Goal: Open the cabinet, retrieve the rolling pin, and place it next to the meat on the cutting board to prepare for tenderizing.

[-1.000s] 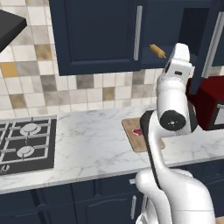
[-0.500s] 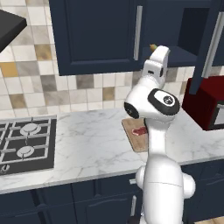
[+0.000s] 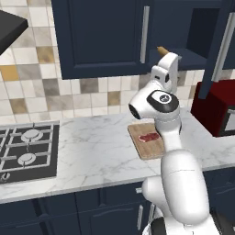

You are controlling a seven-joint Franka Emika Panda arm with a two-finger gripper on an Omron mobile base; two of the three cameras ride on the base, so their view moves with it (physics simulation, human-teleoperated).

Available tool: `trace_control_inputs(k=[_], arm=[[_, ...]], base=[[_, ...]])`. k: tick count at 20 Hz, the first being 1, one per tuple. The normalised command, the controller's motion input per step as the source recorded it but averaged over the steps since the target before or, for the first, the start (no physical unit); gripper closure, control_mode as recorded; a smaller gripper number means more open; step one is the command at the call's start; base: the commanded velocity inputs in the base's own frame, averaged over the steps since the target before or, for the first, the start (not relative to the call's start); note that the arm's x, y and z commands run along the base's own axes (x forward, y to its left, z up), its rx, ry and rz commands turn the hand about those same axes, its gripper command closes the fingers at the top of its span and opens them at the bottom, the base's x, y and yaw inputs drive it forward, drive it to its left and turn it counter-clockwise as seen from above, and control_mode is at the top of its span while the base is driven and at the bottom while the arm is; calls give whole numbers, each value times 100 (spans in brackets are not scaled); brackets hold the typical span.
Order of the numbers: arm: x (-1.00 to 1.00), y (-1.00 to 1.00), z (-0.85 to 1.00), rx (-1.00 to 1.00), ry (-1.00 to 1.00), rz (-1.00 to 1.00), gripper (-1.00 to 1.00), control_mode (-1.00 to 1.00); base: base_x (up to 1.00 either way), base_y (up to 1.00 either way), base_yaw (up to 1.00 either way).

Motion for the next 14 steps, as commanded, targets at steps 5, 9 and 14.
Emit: trace_control_inputs(k=[5,9,14], arm=[[7,-23,11,9,2,-24,-100,-100],[16,-11,8,8,5,-29,-100,-100],[3,-44,2,9,3,-23,-100,-100]], base=[[0,0,0],[0,0,0],[0,0,0]])
